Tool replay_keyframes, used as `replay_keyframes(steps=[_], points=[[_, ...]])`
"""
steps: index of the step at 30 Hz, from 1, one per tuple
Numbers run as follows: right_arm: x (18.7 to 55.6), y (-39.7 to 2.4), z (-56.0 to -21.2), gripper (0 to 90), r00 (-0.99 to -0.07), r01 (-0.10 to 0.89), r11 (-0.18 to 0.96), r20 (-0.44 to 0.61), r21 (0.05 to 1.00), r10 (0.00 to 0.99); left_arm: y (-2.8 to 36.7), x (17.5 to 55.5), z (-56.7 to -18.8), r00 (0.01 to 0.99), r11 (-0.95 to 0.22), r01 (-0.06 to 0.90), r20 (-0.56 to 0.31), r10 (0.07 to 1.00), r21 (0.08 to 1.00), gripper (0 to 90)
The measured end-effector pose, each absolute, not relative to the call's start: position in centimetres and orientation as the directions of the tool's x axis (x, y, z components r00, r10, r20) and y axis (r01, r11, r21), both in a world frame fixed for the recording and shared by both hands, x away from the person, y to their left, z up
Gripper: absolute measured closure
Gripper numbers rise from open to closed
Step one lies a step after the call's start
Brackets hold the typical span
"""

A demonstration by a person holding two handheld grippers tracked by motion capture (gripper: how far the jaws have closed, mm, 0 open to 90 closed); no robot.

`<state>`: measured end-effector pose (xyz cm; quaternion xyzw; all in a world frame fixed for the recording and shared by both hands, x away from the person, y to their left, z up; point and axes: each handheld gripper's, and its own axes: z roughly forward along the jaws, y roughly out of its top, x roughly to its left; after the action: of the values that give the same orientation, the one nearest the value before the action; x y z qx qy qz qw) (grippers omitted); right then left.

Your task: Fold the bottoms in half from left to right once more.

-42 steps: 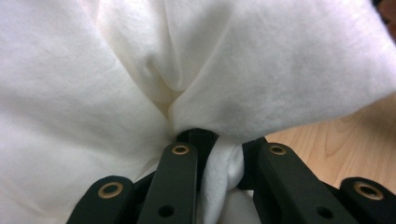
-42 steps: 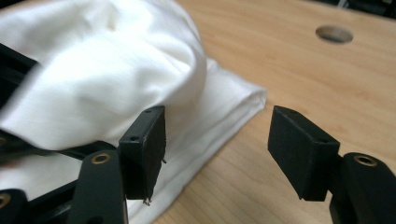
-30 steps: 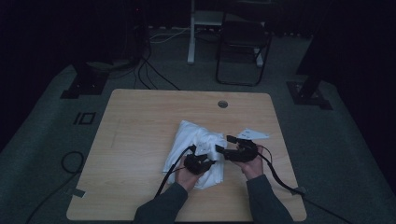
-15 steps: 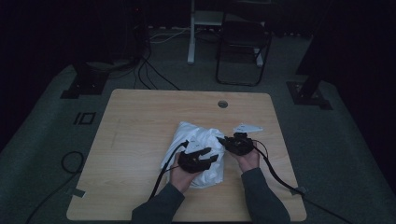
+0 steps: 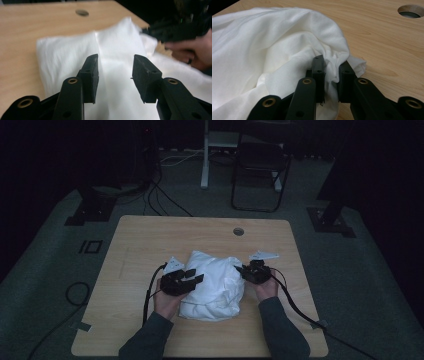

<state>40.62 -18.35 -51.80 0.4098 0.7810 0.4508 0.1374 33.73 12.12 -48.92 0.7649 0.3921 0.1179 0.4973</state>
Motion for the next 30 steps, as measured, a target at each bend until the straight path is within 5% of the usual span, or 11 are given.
replay_keyframes(steps=[19, 30], points=[[40.8, -18.7, -51.7, 72.8, -0.62, 0.518, 0.322, 0.089, 0.792, 0.779, 8.3, 32.3, -52.5, 0.722, -0.341, 0.457, -0.119, 0.682, 0.822, 56.0], [39.8, -20.0, -49.5, 56.2, -0.603, 0.473, 0.298, 0.058, 0.829, 0.796, 6.7, 31.8, -54.1, 0.726, -0.4, 0.441, -0.058, 0.685, 0.803, 60.1]])
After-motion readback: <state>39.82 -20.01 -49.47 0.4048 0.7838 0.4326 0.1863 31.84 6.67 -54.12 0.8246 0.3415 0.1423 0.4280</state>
